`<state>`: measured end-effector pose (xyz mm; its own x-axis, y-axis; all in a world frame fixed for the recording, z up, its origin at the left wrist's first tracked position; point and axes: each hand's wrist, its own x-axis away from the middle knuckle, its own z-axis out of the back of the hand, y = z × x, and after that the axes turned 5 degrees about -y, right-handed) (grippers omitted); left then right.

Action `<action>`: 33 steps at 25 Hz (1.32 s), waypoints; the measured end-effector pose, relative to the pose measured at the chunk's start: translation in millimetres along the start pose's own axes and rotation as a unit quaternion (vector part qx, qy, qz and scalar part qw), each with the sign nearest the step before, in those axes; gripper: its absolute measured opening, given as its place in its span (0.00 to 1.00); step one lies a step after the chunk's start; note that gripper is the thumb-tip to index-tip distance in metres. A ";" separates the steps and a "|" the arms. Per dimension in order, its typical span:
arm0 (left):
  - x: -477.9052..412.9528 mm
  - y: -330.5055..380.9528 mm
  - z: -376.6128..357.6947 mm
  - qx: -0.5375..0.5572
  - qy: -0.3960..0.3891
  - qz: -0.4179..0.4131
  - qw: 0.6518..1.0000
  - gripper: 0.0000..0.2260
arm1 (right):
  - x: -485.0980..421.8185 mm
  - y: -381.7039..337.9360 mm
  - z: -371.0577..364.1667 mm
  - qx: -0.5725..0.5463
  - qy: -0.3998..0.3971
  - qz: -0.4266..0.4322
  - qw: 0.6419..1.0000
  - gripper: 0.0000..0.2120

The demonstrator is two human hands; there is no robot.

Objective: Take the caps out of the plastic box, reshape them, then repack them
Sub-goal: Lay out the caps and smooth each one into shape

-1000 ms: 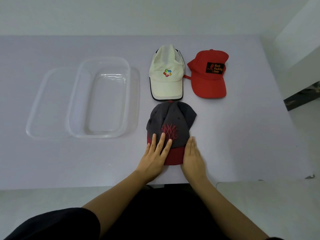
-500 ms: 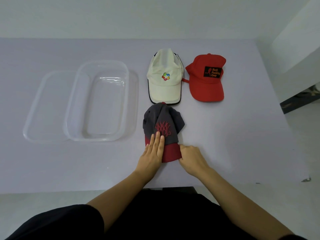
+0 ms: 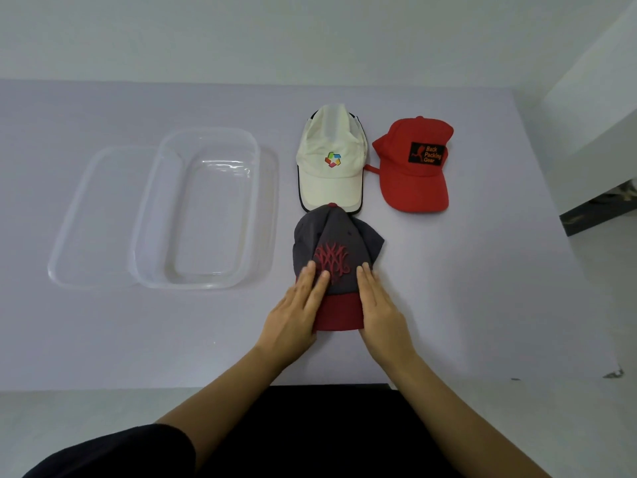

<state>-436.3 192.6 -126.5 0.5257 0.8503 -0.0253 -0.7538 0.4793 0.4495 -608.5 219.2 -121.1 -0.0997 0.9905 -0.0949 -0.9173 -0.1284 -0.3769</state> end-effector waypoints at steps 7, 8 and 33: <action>-13.3 5.6 28.5 0.075 0.096 0.006 0.993 0.39 | -18.7 8.3 39.5 -0.066 0.092 0.002 0.994 0.37; -15.7 4.7 32.1 0.078 0.102 -0.004 0.992 0.36 | -21.1 8.1 39.4 -0.066 0.096 0.000 0.993 0.37; -38.1 2.3 63.2 0.142 0.106 0.070 0.982 0.27 | -39.4 -21.6 53.9 -0.145 0.142 -0.037 0.978 0.26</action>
<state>-433.1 147.5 -68.1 0.3092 0.9437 -0.1174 -0.6563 0.3011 0.6918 -605.5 185.6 -59.5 0.1122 0.9493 -0.2938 -0.7656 -0.1059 -0.6346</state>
